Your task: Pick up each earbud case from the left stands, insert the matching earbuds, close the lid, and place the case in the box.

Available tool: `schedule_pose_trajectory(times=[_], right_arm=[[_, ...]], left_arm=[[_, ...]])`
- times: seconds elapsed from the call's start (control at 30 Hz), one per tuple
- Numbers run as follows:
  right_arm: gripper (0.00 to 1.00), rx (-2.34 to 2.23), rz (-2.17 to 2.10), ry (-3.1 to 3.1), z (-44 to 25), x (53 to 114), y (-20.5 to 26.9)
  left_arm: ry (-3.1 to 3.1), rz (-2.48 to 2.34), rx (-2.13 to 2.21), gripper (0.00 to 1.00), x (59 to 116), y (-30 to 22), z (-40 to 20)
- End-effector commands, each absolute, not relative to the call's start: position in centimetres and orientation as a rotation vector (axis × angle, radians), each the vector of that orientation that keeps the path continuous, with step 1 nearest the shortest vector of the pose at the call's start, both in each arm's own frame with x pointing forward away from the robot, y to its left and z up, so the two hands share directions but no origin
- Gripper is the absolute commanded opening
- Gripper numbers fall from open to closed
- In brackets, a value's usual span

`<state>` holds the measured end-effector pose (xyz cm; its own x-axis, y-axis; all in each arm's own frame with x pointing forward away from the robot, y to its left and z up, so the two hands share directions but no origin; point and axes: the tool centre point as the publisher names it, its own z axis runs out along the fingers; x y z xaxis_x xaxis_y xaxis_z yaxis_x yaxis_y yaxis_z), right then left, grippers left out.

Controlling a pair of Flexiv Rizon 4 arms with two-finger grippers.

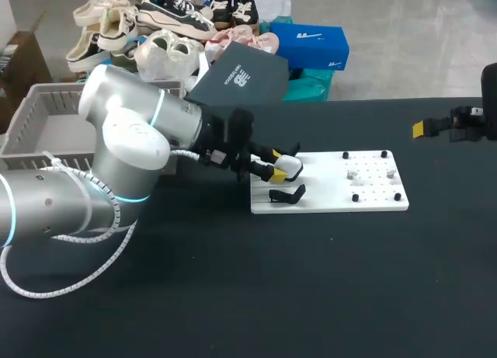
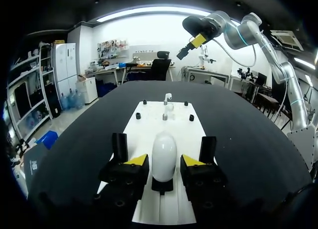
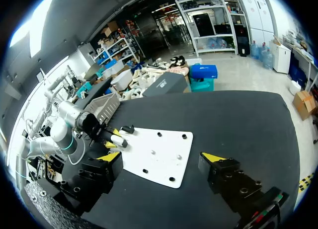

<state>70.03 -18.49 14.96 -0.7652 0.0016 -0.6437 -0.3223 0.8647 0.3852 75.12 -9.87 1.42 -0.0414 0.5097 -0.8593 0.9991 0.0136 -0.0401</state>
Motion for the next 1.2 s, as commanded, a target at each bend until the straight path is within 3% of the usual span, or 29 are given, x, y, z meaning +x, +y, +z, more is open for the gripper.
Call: schedule_pose_trajectory(times=[0.03,0.63,0.8,0.9,1.2], right_arm=[[1.0,-0.234,0.642,2.372,15.0,70.1,-18.6],[1.0,-0.234,0.642,2.372,15.0,70.1,-18.6],[1.0,-0.234,0.642,2.372,15.0,70.1,-18.6],[1.0,-0.234,0.642,2.372,15.0,70.1,-18.6],[1.0,-0.234,0.642,2.372,15.0,70.1,-18.6]], left_arm=[[1.635,-0.937,1.571,0.41,75.7,-10.0,1.0],[1.625,-0.932,1.561,0.36,75.5,-10.0,1.2],[1.619,-0.936,1.563,0.29,75.3,-10.0,1.3],[1.615,-0.938,1.561,0.0,75.1,-10.0,1.5],[1.604,-0.944,1.544,0.0,74.8,-9.3,2.1]])
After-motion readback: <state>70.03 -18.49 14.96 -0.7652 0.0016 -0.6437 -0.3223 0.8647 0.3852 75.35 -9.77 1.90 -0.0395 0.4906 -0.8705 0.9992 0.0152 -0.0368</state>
